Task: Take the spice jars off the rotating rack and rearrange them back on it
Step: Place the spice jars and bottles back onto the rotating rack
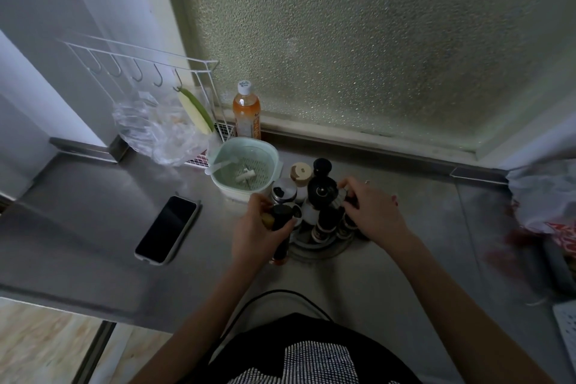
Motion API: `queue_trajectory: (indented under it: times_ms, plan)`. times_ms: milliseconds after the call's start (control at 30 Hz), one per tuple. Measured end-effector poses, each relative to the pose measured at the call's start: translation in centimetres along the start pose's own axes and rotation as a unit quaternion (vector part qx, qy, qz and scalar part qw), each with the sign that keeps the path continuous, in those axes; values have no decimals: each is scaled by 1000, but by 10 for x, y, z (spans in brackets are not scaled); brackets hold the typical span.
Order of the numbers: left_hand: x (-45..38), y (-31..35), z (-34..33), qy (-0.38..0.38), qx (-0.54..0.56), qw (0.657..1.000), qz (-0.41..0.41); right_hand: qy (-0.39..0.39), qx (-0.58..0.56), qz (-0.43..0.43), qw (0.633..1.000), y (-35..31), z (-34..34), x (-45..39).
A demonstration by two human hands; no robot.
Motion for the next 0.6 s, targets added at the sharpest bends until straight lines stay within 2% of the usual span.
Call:
queue_trajectory:
  times_ms: [67,133,267,333,467,600]
  plan:
    - [2,-1,-2,-5,2,1000,0,35,-25,-29,999,7,4,-6]
    - [3,-2,-2,-7,0,1000,-1,23,-68,-32,997,4,7,-16]
    - [4,-3,-2,-5,3,1000,1,-116,-8,0,993,-17,-8,-36]
    - [4,-1,-1,-2,5,1000,5,-152,16,10,988,-24,-24,-41]
    - [6,-2,3,7,-1,1000,11,-105,9,6,994,-26,-28,-41]
    - [8,-8,6,16,-2,1000,24,29,-49,21,998,-30,12,-26]
Point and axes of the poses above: each hand's wrist, its own x-axis away from the middle knuckle, its own z-axis out of the back of the hand, y = z × x, the point moved 1 cm from there along -x, towards the middle knuckle, and after that the axes turned 4 degrees about -z, right-handed, at the moved point
